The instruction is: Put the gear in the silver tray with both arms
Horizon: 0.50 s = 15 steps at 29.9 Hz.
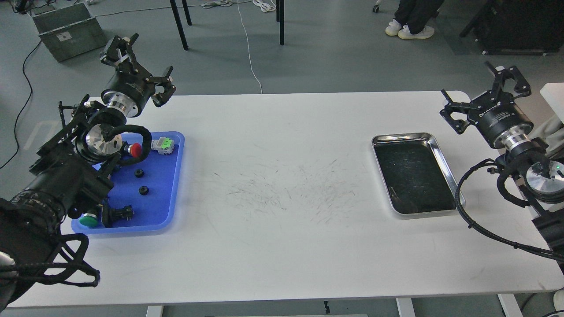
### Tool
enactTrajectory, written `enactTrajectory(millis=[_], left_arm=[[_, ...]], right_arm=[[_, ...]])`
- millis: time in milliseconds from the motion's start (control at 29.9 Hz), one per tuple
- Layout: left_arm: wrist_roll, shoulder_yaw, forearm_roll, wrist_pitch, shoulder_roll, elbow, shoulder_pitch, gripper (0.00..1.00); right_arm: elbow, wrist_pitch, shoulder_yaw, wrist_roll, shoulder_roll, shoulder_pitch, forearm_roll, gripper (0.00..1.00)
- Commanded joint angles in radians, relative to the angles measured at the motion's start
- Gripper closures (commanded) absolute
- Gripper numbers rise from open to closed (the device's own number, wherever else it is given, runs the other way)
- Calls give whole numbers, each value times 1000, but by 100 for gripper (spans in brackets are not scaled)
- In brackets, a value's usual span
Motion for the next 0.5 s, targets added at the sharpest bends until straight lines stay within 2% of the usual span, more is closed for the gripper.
enactTrajectory(millis=[0,267,468], left_arm=[[-1,1,7,0,2,0,5,0],[-4,4,10,-3,-1,0,22,0],[-4,89,10,-1,-6,-4,20,0]], right_arm=[[-6,-1,1,2,5,2,-2,1],[-3,2,26,2,3,22,-2,1],[6,3,26,-9,0,39,-1,1]])
